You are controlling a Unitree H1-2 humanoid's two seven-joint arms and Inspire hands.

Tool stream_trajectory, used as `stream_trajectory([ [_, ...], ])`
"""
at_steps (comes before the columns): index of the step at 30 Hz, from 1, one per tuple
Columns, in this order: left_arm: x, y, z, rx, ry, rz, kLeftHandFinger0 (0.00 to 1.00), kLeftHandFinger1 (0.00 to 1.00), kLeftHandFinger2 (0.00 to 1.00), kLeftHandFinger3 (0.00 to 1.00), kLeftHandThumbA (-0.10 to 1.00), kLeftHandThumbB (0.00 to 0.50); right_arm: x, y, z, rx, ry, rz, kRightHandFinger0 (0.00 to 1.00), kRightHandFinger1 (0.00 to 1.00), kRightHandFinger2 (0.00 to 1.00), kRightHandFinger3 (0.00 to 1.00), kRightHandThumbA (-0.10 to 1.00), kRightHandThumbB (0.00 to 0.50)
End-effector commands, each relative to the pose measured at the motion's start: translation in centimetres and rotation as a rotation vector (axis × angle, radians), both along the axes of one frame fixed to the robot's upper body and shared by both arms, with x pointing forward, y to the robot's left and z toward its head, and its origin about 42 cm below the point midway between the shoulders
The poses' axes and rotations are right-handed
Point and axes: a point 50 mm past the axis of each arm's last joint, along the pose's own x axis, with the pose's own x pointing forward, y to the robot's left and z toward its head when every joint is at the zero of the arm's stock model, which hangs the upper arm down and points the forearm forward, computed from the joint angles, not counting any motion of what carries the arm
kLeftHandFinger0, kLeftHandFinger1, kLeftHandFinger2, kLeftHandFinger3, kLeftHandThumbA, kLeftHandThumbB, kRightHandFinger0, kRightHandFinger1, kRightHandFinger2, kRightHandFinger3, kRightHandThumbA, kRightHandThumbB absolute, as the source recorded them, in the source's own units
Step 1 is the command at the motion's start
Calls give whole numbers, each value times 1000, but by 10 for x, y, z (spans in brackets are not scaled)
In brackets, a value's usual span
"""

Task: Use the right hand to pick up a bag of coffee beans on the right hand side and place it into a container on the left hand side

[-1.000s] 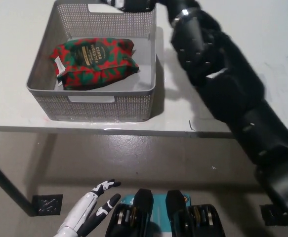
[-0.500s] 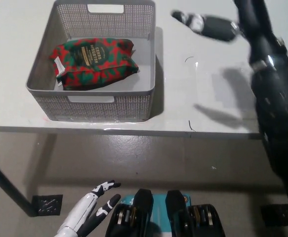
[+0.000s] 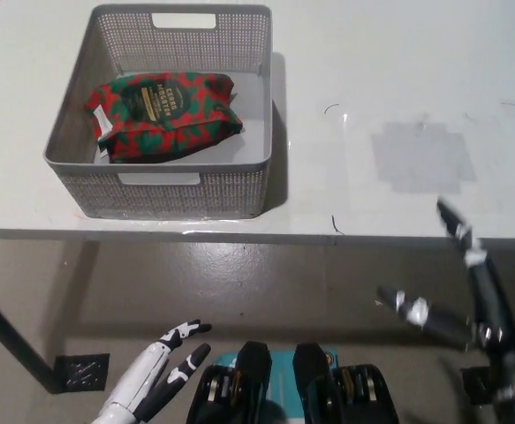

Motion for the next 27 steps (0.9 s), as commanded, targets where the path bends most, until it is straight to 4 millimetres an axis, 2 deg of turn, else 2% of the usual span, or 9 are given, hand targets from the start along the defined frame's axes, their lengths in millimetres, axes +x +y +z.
stream_trajectory([
  [1,5,6,11,-64,-98,43,1000,1000,1000,1000,1000,152,-23,5,-36,171,-101,99,1000,1000,1000,1000,1000,249],
  [3,4,8,11,-70,-104,66,1000,1000,1000,1000,1000,183,-26,3,-63,192,-26,89,1000,1000,1000,1000,1000,265],
  [6,3,7,9,-79,-111,82,1000,1000,1000,1000,1000,189,-24,-2,-81,217,53,82,1000,1000,1000,1000,1000,256],
  [7,3,8,9,-85,-111,87,1000,1000,1000,1000,1000,184,-19,-2,-85,222,67,71,1000,1000,1000,1000,1000,274],
  [13,3,7,5,-83,-110,94,1000,1000,1000,1000,1000,177,-9,-3,-91,271,108,70,1000,1000,1000,1000,1000,313],
  [16,4,8,5,-87,-112,97,1000,1000,1000,1000,1000,170,-7,-1,-92,269,113,79,1000,1000,1000,1000,1000,287],
  [18,6,9,5,-87,-115,96,1000,1000,1000,1000,1000,183,-6,0,-94,263,112,95,1000,1000,1000,1000,1000,290],
  [23,6,8,5,-83,-123,92,1000,1000,1000,1000,1000,158,-8,1,-98,237,105,106,1000,1000,1000,1000,1000,299],
  [27,7,10,8,-59,-138,88,1000,1000,1000,1000,1000,160,-6,2,-99,220,103,121,1000,1000,1000,1000,982,301],
])
